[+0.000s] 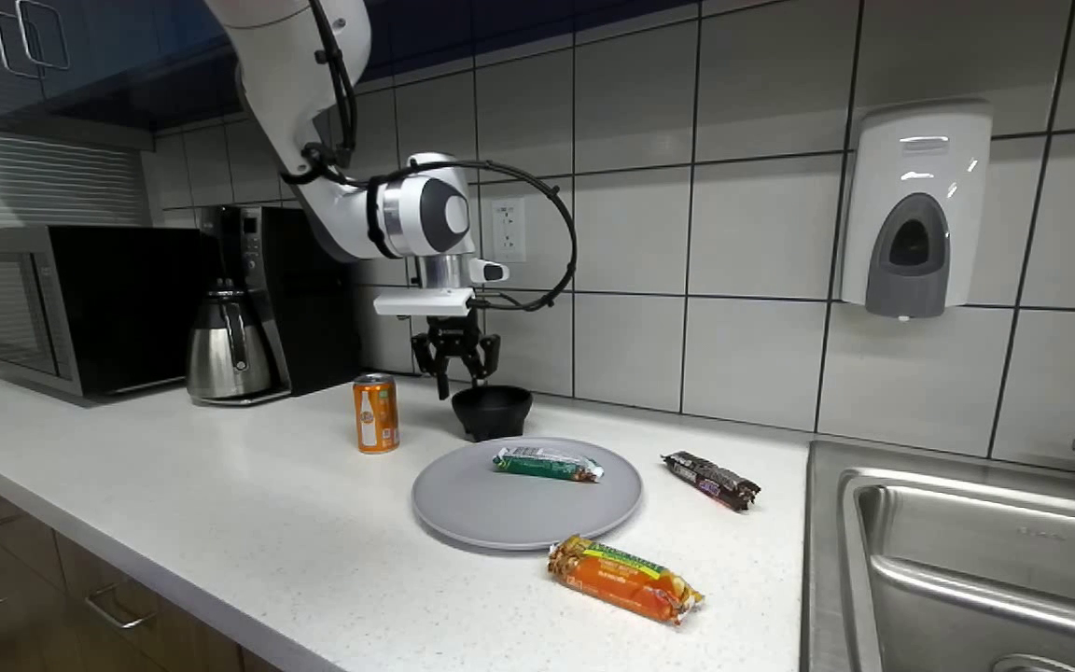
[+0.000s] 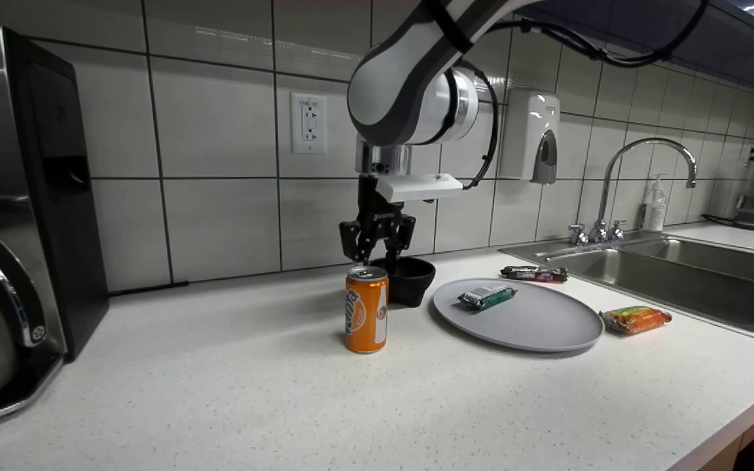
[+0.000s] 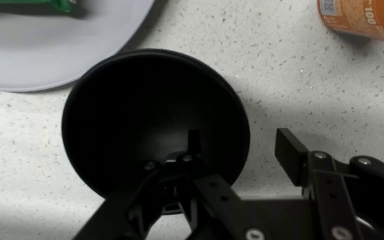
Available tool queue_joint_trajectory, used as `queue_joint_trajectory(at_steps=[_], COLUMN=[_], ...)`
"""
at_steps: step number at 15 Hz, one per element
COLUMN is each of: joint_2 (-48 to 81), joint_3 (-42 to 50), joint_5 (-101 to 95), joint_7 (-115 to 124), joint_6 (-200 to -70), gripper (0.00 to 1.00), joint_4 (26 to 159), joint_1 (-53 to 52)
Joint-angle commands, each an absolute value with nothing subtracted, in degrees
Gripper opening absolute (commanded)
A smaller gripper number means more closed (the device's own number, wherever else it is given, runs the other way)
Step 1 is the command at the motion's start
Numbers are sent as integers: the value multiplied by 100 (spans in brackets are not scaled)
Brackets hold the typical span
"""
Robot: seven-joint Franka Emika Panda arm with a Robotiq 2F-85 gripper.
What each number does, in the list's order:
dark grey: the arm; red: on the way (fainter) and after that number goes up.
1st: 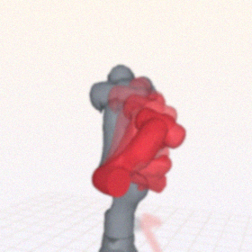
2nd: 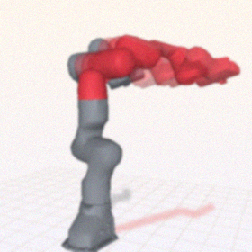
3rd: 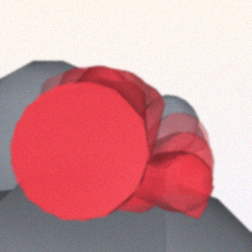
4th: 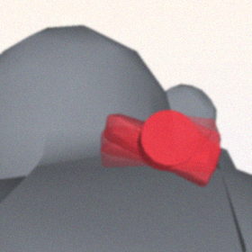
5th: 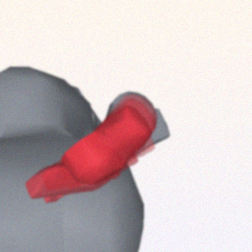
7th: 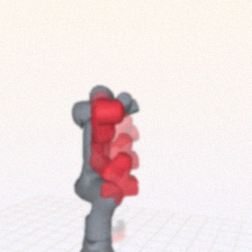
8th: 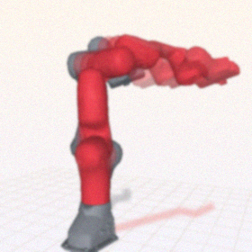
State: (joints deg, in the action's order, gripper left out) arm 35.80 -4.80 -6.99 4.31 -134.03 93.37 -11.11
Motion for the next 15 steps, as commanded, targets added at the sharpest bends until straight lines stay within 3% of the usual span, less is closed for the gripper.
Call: queue_joint_trajectory(at_steps=[1, 3, 15], joint_2=[3563, 3494, 2778], joint_3=[-474, -469, -147], joint_5=[-661, -651, -720], joint_7=[318, 331, 881], joint_6=[-13216, -13254, -13321], gripper=[93, 100, 100], joint_4=[9166, 9197, 9828], joint_1=[-1117, -1104, -1114])
